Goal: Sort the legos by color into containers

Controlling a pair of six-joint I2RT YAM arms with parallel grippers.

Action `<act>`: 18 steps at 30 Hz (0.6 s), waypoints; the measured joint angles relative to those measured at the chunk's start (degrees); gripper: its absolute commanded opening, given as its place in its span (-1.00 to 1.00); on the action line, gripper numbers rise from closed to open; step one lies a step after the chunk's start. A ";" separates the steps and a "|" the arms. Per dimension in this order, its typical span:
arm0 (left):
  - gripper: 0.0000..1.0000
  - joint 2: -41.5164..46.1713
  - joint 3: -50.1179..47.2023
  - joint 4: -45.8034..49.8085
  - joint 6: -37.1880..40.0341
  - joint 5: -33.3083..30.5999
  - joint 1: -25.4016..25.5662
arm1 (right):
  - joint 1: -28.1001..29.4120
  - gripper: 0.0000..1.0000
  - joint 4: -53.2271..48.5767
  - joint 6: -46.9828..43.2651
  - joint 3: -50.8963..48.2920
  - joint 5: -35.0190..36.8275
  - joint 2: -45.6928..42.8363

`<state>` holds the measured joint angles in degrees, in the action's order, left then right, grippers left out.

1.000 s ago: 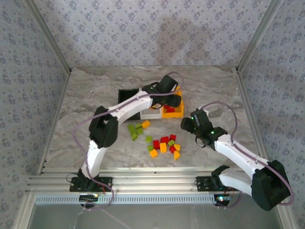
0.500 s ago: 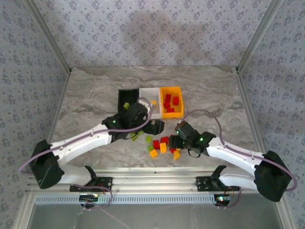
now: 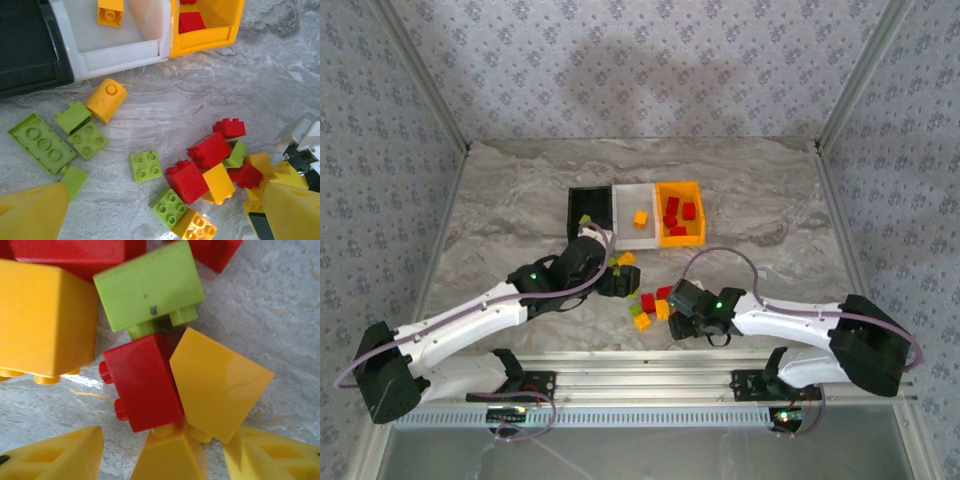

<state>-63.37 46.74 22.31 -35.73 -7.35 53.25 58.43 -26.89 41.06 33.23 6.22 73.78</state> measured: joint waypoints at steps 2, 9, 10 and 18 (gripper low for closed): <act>0.99 0.00 -0.35 0.24 -0.17 -0.17 0.00 | 0.22 0.03 -0.17 0.24 0.02 0.94 0.57; 0.99 0.31 -1.33 0.66 -0.39 -1.27 0.00 | 1.16 -0.34 -0.87 0.96 0.00 1.42 -0.07; 0.99 0.39 -1.33 0.74 -0.39 -1.29 0.00 | 1.44 -0.35 -0.92 1.01 0.00 1.25 -0.48; 0.99 3.54 -2.75 1.99 -0.37 -3.54 -1.70 | 2.69 -0.39 -7.74 -0.35 5.79 0.04 -6.58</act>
<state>-59.83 43.99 24.29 -36.10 -10.90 51.55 61.12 -34.63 40.71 39.03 6.26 67.20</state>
